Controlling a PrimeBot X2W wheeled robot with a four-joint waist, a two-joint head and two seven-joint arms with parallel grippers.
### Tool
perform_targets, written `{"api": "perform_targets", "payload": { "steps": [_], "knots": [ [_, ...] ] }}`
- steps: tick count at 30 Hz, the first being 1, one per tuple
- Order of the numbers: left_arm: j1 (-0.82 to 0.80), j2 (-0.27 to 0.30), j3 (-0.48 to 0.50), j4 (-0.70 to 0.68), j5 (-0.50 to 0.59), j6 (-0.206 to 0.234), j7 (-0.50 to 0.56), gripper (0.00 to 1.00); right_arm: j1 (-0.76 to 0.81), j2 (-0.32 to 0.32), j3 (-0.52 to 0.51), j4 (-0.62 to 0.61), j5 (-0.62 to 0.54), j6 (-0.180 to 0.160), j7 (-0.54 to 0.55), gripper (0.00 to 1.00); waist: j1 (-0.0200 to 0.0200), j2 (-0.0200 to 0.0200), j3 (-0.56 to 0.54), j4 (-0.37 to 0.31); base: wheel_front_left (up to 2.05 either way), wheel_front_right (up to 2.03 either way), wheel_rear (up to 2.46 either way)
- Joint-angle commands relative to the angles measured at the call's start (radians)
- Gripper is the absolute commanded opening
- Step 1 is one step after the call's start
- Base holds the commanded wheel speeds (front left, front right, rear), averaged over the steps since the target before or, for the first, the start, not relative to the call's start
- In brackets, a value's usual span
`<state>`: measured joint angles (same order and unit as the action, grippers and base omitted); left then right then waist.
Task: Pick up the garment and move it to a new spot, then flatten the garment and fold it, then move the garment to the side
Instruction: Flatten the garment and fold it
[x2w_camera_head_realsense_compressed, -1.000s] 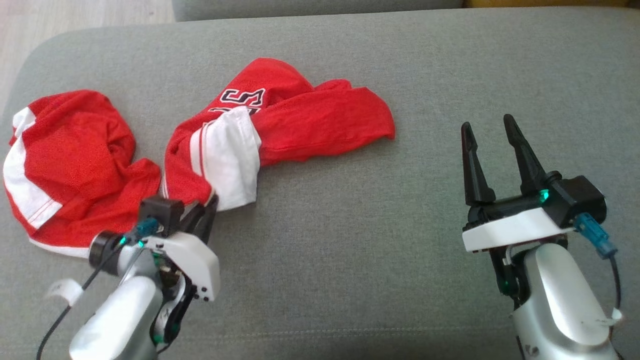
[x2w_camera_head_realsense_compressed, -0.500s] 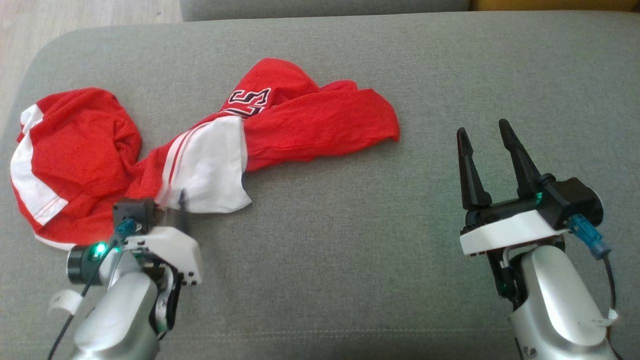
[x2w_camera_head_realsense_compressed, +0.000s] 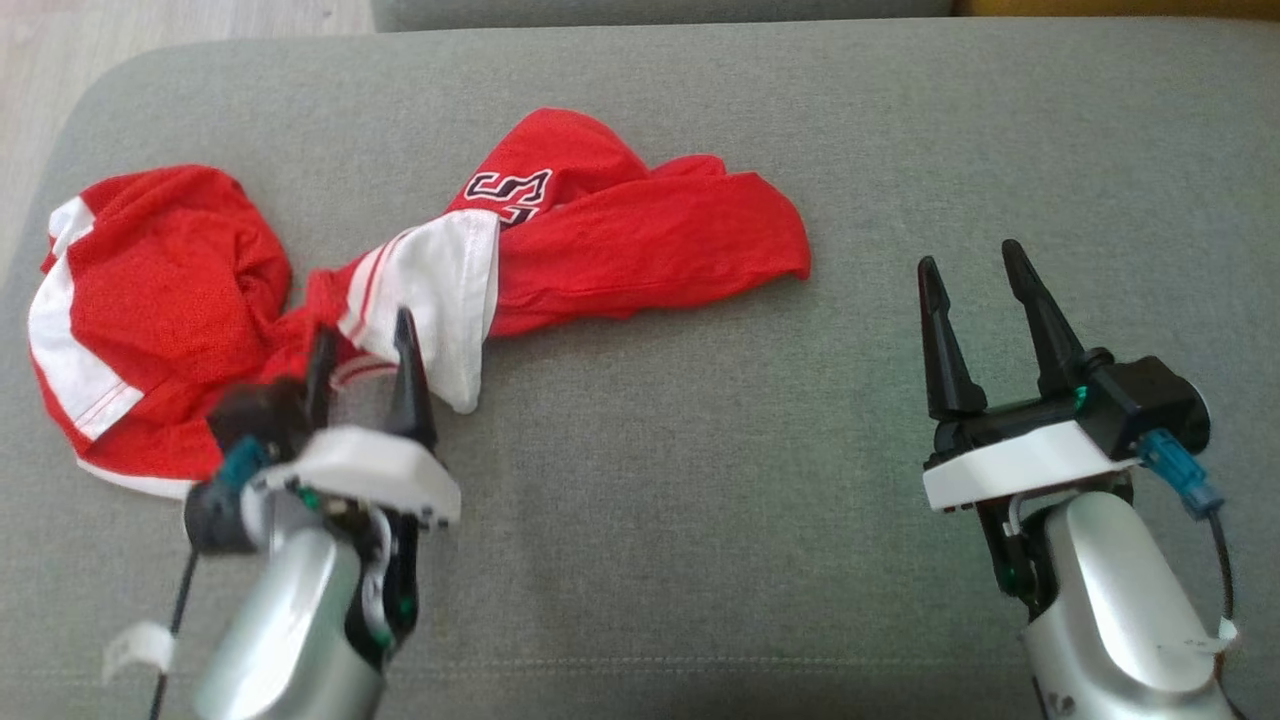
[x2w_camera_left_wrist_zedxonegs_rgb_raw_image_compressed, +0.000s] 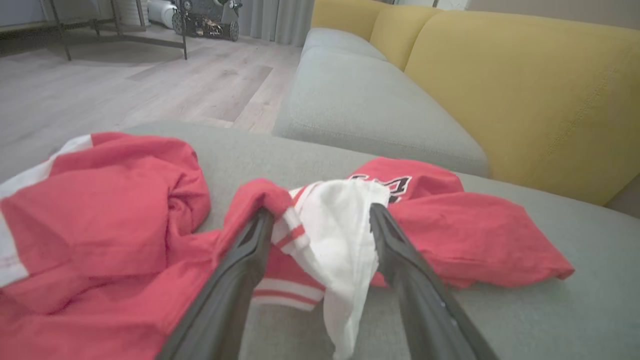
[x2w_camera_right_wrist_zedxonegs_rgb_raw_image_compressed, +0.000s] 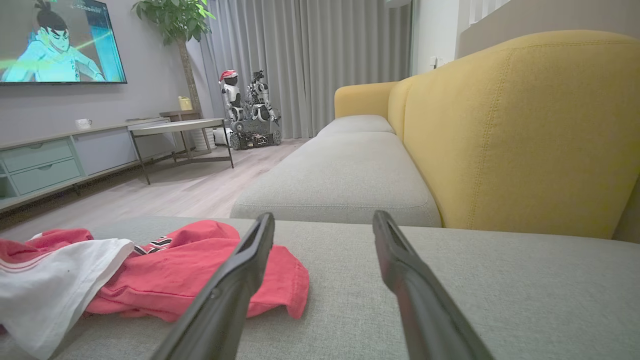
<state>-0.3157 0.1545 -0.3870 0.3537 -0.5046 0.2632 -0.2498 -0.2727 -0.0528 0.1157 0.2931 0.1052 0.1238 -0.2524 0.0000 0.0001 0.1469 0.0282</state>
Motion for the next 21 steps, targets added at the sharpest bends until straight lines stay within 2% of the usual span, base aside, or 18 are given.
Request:
{"api": "perform_targets", "payload": {
  "steps": [1, 8, 10, 16, 21],
  "knots": [
    [-0.005, 0.012, 0.046, -0.036, 0.013, -0.001, -0.012, 1.0, -0.006, 0.003, 0.02, -0.033, -0.007, 0.007, -0.009, 1.0, 0.0, -0.0001, 0.0, 0.003, 0.0, 0.0, 0.0],
    [0.041, 0.0, 0.09, 0.0, 0.026, -0.023, -0.006, 1.0, -0.009, 0.003, 0.027, -0.031, -0.002, 0.007, -0.009, 1.0, 0.0, -0.0001, -0.002, 0.007, 0.0, 0.0, 0.0],
    [0.043, 0.007, 0.081, 0.043, 0.013, -0.045, 0.023, 1.0, -0.009, 0.003, 0.027, -0.03, -0.001, 0.007, -0.009, 1.0, 0.0, -0.0001, -0.005, 0.007, 0.0, 0.0, 0.0],
    [0.056, 0.032, 0.042, 0.144, 0.002, -0.07, 0.151, 1.0, -0.004, 0.003, 0.026, -0.027, 0.004, 0.007, -0.009, 1.0, 0.0, -0.0001, -0.016, 0.006, 0.0, 0.0, 0.0],
    [0.075, 0.036, 0.046, 0.143, -0.016, -0.069, 0.164, 1.0, 0.006, 0.003, 0.026, -0.028, 0.01, 0.007, -0.009, 1.0, 0.0, -0.0001, -0.028, 0.008, 0.0, 0.0, 0.0]
  ]
}}
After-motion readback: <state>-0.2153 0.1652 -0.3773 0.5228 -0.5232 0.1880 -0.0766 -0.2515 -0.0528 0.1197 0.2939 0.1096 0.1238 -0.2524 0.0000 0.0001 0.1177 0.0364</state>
